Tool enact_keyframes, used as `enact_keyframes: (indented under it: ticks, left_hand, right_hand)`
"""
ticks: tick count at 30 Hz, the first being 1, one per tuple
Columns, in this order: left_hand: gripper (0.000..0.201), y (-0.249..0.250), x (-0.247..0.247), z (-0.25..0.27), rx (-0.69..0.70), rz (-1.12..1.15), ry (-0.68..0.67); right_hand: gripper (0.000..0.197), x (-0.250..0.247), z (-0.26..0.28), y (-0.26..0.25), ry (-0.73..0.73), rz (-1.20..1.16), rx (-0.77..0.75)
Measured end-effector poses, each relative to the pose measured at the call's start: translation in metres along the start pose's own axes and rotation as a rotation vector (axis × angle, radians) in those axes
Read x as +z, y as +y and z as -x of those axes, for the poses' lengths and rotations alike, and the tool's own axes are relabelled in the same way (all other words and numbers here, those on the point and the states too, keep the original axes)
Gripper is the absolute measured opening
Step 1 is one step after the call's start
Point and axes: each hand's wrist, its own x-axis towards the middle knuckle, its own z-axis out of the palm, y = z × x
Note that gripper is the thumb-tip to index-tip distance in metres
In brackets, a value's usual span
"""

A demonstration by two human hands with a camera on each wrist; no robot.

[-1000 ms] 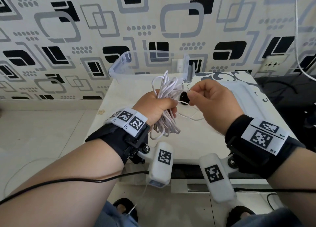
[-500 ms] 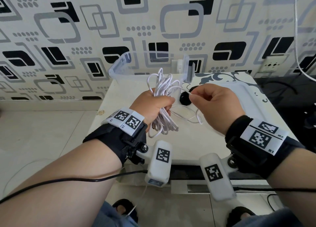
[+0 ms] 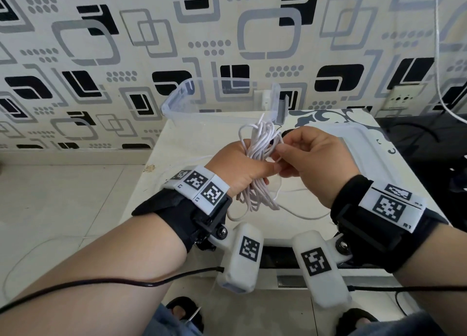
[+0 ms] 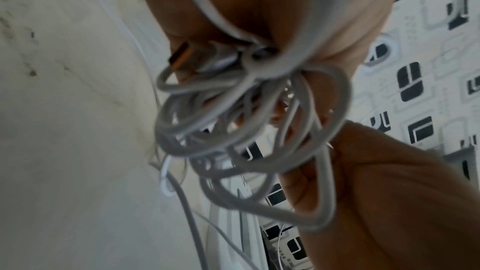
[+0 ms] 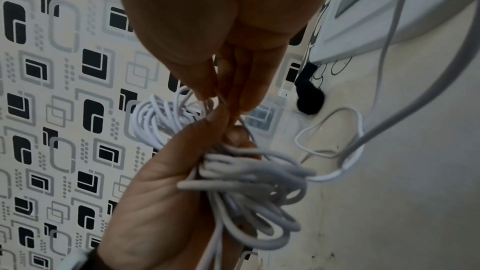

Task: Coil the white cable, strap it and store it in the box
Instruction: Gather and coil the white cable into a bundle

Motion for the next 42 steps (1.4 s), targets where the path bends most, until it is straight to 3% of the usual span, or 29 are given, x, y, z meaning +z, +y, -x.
enact_keyframes:
  ticks: [19,25,33,42]
  left_hand:
    - [0.016,-0.003,-0.007,-0.005,-0.023,-0.163,-0.040]
    - [0.004,-0.002,-0.003,-0.004,0.030,-0.064,0.069]
    - [0.010,-0.006,-0.006,-0.010,0.095,0.140,0.088]
    - [0.013,-0.002,-0.024,-0.018,0.157,0.519,0.071]
  right_hand:
    - [0.020,0.003,0.003,0.004,0.046,0.191,-0.069]
    - [0.021,0.000,0.003,-0.003,0.064,0.157,-0.093]
    - [0.013,-0.003,-0.001,0.008,-0.010,0.180,0.001]
    - [0.017,-0.007,0.000,0.018,-0.188,0.505,-0.074]
